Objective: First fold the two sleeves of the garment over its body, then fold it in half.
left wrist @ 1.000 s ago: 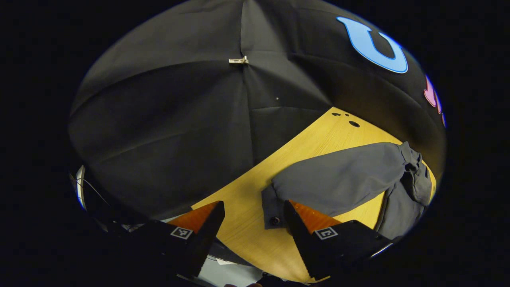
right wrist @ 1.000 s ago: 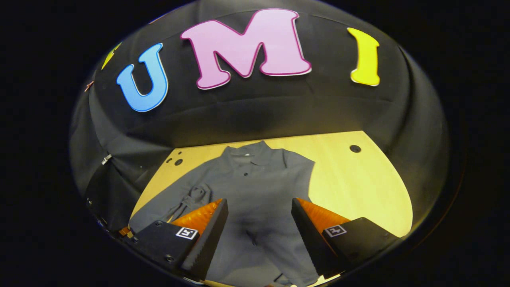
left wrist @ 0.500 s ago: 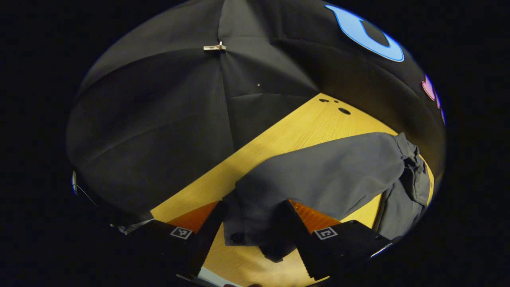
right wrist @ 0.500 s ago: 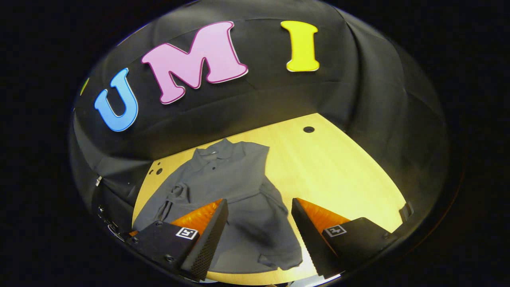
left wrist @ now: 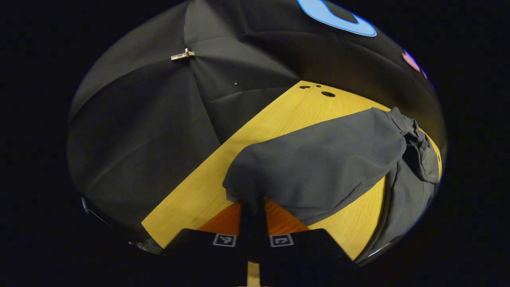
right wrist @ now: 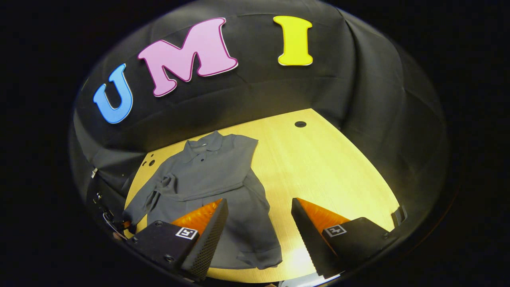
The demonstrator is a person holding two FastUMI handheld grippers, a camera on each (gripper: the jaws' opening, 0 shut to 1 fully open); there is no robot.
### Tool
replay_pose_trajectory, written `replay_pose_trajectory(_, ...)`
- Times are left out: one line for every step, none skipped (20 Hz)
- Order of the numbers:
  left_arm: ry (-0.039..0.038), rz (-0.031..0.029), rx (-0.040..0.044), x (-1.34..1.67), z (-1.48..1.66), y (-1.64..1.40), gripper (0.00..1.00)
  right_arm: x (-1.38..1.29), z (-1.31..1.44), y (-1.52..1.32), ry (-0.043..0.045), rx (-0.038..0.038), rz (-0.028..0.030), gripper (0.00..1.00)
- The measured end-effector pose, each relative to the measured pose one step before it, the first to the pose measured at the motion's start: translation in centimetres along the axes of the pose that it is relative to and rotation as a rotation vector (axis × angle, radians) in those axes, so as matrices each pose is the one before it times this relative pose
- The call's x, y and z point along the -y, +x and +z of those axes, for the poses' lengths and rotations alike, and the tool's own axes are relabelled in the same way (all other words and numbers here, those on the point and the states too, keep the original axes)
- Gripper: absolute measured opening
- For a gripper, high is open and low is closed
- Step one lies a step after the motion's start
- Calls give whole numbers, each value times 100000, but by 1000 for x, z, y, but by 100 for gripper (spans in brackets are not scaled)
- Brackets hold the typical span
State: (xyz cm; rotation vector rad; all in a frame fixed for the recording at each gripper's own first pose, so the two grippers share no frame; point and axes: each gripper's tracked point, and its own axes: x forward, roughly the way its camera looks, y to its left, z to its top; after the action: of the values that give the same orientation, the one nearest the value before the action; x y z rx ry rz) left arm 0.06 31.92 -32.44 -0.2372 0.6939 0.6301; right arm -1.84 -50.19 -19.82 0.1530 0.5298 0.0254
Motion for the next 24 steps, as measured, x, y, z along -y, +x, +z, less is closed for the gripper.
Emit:
replay_pose_trajectory(-1577, 1706, 95, -156, 154, -42, 10, -134, -105, 161, -1541, -376, 1500, 99)
replay_pose_trajectory(-2038, 1429, -1000, 36, 26, -50, 8, -82, -116, 308, -1659, -599, 1542, 99)
replay_pose_trajectory(-1581, 462, -1969, 105, -28, -300, 6, -74, -156, 307, -1622, -835, 1178, 99)
replay_pose_trajectory(-2322, 404, -1949, 96, 25, -155, 6, -105, -18, 151, -1539, -352, 1462, 99)
replay_pose_trajectory(-2923, 623, -338, 151, 598, -383, 6, -52, 60, 126, -961, 104, 1095, 99)
replay_pose_trajectory(-3300, 367, 1248, 147, 876, -445, 5, -18, 75, 108, -673, -59, 1480, 99)
replay_pose_trajectory(-3019, -702, 2149, 322, 1162, -543, 6, 73, -51, 143, -583, -26, 1121, 99)
replay_pose_trajectory(-2070, -1319, 2349, 295, 963, -649, 5, 117, -10, 169, -271, -186, 901, 99)
replay_pose_trajectory(-991, -1205, 1873, 601, 1034, -613, 5, 166, -150, 153, -142, -329, 1191, 99)
replay_pose_trajectory(-278, -1452, 1745, 738, 978, -791, 8, 178, -52, 218, -116, -491, 1019, 99)
replay_pose_trajectory(166, -897, 1640, 836, 1056, -658, 5, 278, -275, 235, -190, -810, 1026, 99)
replay_pose_trajectory(-131, -1736, 1999, 1059, 986, -671, 6, 206, -90, 312, -1, -767, 1011, 99)
replay_pose_trajectory(-270, -1645, 2317, 1278, 1369, -624, 8, 263, -112, 251, 65, -522, 1052, 99)
replay_pose_trajectory(-291, -2145, 2044, 1301, 1145, -506, 5, 256, 77, 320, 147, -221, 1024, 99)
replay_pose_trajectory(-290, -2345, 2430, 1730, 1240, -511, 5, 211, 70, 349, -74, 181, 1213, 99)
replay_pose_trajectory(-32, -2784, 2844, 1890, 1426, -494, 5, 344, 184, 357, -372, 755, 1160, 99)
replay_pose_trajectory(405, -3618, 2946, 2130, 1340, -386, 5, 495, 130, 458, -816, 1723, 329, 99)
replay_pose_trajectory(447, -4177, 2666, 2287, 1298, -500, 3, 541, 106, 619, -1287, 2035, -280, 99)
replay_pose_trajectory(808, -4258, 1654, 2531, 1074, -84, 5, 258, -356, 541, -1677, 993, 458, 99)
replay_pose_trajectory(1204, -3856, 970, 2739, 91, 128, 5, 233, -422, 380, -1747, -223, 380, 99)
replay_pose_trajectory(1590, -4180, 617, 2702, 323, 111, 5, 418, -410, 106, -1059, -630, -607, 99)
replay_pose_trajectory(1827, -3778, -175, 2629, 36, 222, 5, 285, -128, -190, 812, -445, -596, 99)
replay_pose_trajectory(1754, -3825, 56, 2446, 140, 42, 5, -26, 67, -335, 2070, 554, 566, 99)
replay_pose_trajectory(1363, -4082, -169, 2796, -16, -97, 5, 169, -58, -165, 1798, 339, 277, 99)
